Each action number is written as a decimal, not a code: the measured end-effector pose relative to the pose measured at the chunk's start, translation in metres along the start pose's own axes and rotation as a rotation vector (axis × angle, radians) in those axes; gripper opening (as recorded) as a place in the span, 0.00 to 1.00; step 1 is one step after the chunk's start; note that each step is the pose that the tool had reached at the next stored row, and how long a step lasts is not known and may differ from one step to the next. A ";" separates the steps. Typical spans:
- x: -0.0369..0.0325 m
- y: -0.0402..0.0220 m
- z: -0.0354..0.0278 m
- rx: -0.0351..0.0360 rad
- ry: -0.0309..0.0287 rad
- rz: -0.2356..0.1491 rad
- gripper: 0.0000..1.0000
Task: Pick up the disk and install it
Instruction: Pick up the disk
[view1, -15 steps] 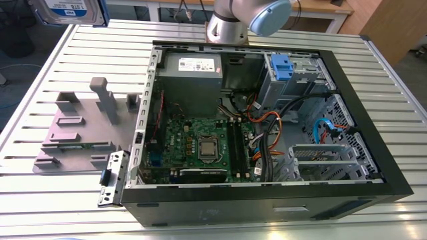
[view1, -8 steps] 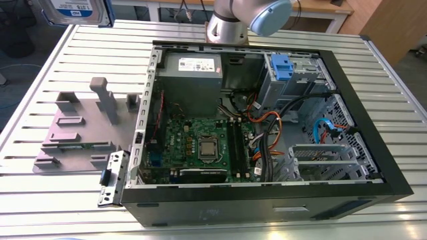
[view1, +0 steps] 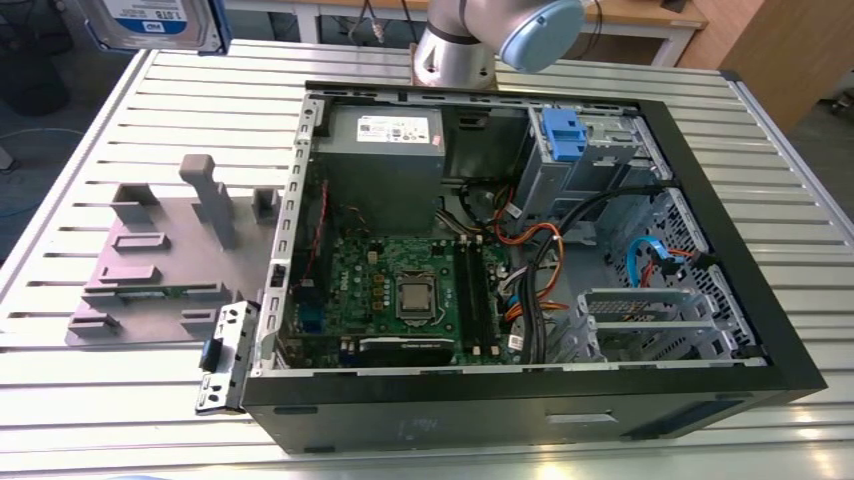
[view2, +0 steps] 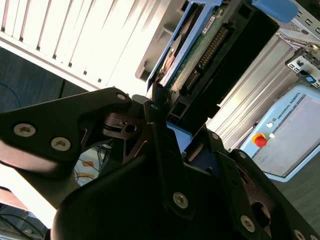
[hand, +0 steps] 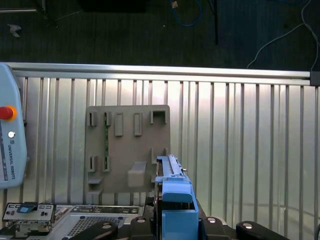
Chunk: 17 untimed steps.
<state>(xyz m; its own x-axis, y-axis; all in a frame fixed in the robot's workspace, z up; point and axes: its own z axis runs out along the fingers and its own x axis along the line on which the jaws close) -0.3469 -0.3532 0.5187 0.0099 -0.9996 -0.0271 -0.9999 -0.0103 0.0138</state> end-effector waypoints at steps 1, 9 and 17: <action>0.0000 -0.0003 0.0000 0.0000 0.0000 0.000 0.36; 0.0000 -0.0026 0.0003 0.0001 -0.0001 0.000 0.36; 0.0001 -0.0061 0.0004 0.0000 0.0000 0.000 0.36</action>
<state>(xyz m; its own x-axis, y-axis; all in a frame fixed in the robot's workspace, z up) -0.3408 -0.3532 0.5182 0.0100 -0.9996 -0.0270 -0.9998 -0.0104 0.0139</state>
